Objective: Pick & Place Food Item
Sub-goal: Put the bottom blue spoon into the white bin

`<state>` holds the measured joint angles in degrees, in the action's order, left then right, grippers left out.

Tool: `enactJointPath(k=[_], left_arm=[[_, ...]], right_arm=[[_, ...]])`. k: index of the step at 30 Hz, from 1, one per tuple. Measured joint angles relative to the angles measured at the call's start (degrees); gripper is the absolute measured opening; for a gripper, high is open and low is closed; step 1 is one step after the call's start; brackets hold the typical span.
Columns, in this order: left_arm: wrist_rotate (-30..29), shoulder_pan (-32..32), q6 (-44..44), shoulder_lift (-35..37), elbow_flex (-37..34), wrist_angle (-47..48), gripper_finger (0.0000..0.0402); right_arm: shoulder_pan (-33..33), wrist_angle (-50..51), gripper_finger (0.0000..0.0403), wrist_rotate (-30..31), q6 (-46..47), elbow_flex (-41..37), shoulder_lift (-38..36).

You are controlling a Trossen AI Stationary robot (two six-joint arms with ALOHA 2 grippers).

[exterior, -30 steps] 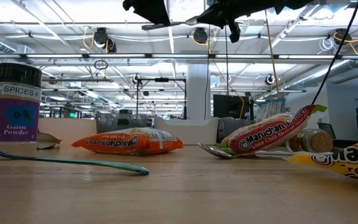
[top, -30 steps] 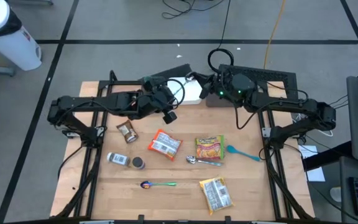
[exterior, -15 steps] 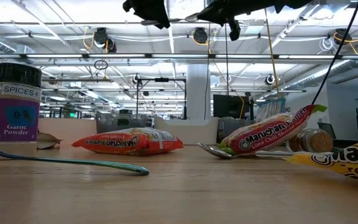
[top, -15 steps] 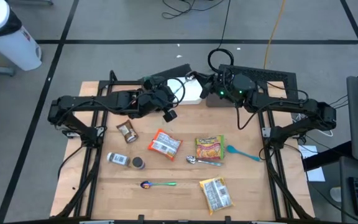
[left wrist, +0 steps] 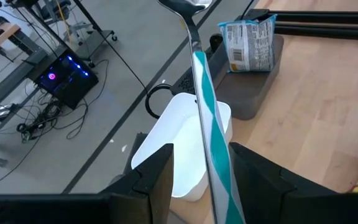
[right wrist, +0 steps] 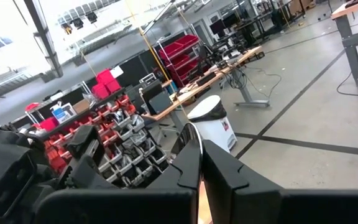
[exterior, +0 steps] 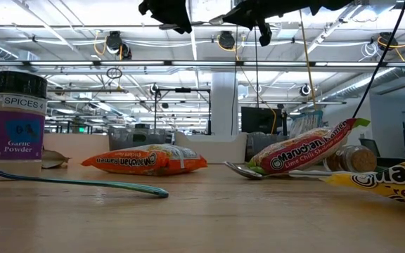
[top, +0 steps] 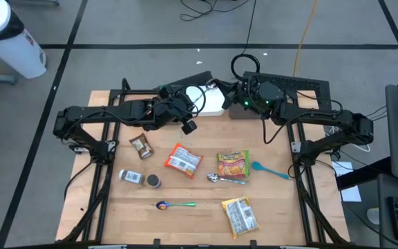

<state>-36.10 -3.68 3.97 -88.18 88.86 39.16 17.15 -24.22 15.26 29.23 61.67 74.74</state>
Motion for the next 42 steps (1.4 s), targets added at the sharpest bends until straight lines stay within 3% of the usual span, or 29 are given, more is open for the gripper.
enactJointPath(k=[13,23,36,42], left_arm=[[0.0,0.0,1.0,0.0,0.0,0.0,0.0149],[2.0,-0.2,1.4,0.1,0.0,0.1,0.0043],[5.0,-1.6,3.7,0.1,0.0,0.2,0.0043],[5.9,-1.6,3.7,0.1,0.0,0.3,0.0043]], right_arm=[[0.0,0.0,0.0000,0.0,0.1,0.0,0.0],[0.0,-0.1,0.0000,0.2,0.1,0.1,0.0],[0.0,0.2,0.0001,-0.1,0.1,0.1,0.0],[0.0,-0.1,0.0029,-1.8,-0.1,0.1,0.0]])
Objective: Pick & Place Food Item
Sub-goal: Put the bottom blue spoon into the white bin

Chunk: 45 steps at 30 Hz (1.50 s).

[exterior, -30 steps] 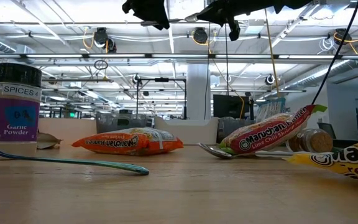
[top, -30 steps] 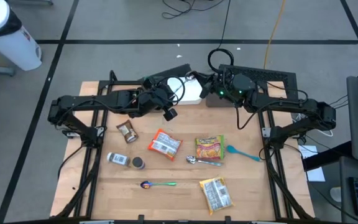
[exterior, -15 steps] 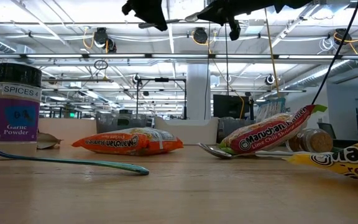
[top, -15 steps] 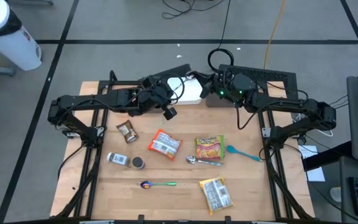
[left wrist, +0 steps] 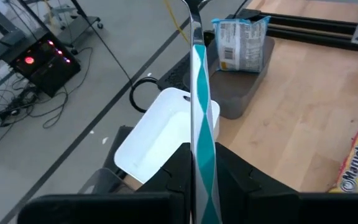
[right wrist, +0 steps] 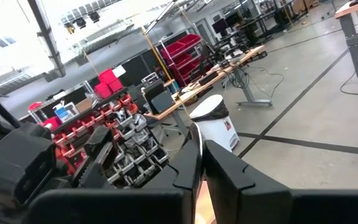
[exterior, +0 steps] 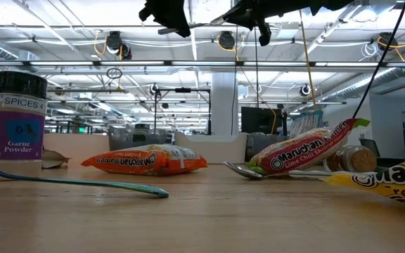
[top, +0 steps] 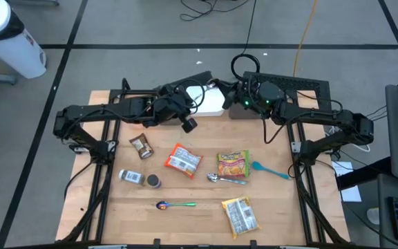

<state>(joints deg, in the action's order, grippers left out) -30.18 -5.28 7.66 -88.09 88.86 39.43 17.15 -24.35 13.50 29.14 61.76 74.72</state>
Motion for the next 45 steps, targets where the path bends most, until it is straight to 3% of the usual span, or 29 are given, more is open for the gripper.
enactJointPath(k=[11,17,23,30,39,45], left_arm=[[6.8,-2.8,-1.2,-0.1,0.0,-0.1,0.0043],[16.3,-8.2,-4.6,-0.1,0.0,0.0,0.0043],[27.0,-16.8,-7.6,-0.3,0.0,-0.1,0.0043],[36.1,-23.9,-12.0,-5.0,0.0,-0.8,0.0043],[41.7,-26.7,-14.0,-13.2,0.0,-3.6,0.0043],[42.1,-26.6,-14.6,-17.9,3.2,-3.7,0.0043]], right_arm=[[2.3,-1.4,0.0144,-3.3,-2.9,0.0,-0.1],[5.0,-1.0,0.0179,-3.3,-9.0,0.0,-2.8],[8.0,1.4,0.0187,-3.2,-12.3,0.0,-6.3],[9.6,11.6,0.0181,-3.1,-15.3,0.0,-8.6],[9.4,14.8,0.0183,-3.1,-14.9,0.0,-8.6],[10.4,15.2,0.0176,-2.8,-15.3,0.0,-8.7]])
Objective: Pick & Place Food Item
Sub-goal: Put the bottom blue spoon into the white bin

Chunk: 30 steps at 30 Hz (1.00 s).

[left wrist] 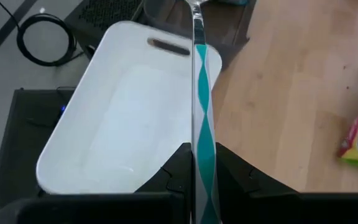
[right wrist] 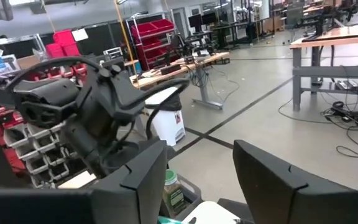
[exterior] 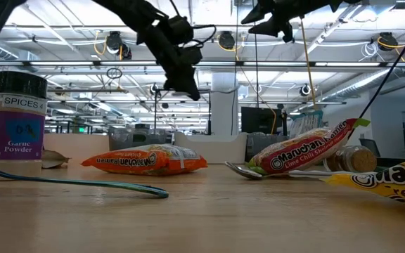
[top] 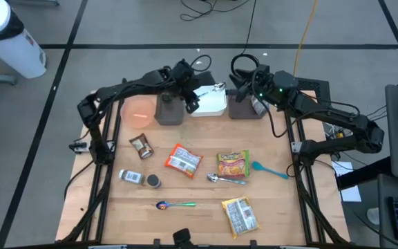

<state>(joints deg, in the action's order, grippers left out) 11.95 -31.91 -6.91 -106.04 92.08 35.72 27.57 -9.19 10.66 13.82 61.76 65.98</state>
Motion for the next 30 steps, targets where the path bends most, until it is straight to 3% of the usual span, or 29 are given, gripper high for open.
enactJointPath(k=[11,30], left_arm=[[-2.1,-0.1,5.4,-12.0,14.5,6.8,0.0043],[-2.1,-1.7,8.7,-16.9,14.4,10.9,0.0043]], right_arm=[[3.8,3.7,0.0175,-0.3,0.1,0.0,-1.1],[7.4,7.8,0.0172,-3.5,0.0,0.0,-1.9]])
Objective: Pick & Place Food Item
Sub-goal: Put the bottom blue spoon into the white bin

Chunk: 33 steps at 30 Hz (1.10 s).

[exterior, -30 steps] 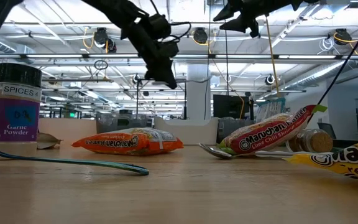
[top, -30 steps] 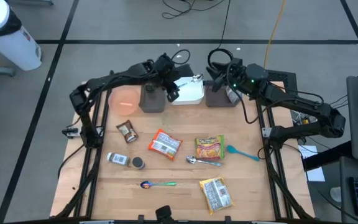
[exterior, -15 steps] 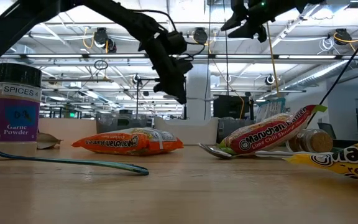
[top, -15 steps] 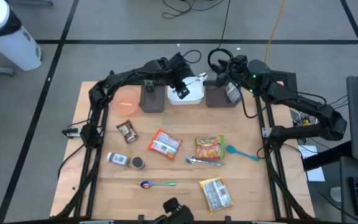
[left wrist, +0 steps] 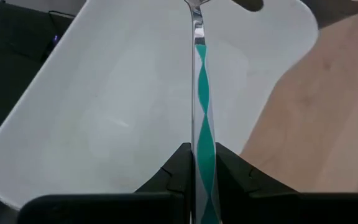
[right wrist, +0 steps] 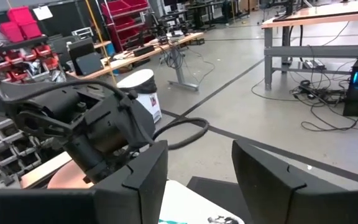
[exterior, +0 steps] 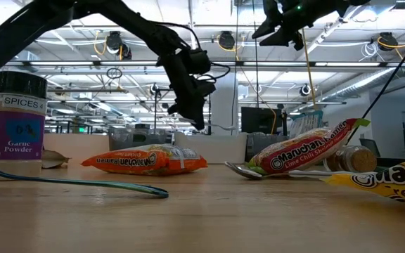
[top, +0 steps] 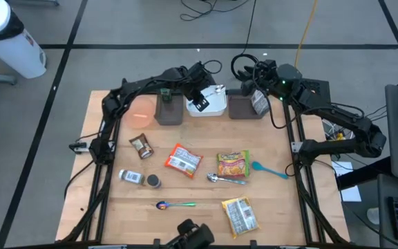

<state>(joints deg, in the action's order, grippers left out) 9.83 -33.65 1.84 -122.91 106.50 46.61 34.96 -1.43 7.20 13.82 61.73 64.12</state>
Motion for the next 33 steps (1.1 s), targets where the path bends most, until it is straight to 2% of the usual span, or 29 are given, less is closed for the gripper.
enactJointPath(k=[14,27,33], left_arm=[[0.1,-1.3,-0.9,0.1,0.0,-0.1,0.0043],[1.7,-1.4,0.0,-3.8,-0.1,-0.3,0.0043],[0.0,-0.7,-0.9,-4.2,-0.1,-0.9,0.0043]], right_arm=[[0.0,0.0,0.0170,0.0,0.2,0.0,0.0],[-0.1,0.0,0.0168,0.0,0.3,0.0,0.0],[-0.1,0.0,0.0166,0.0,0.4,0.0,0.0]])
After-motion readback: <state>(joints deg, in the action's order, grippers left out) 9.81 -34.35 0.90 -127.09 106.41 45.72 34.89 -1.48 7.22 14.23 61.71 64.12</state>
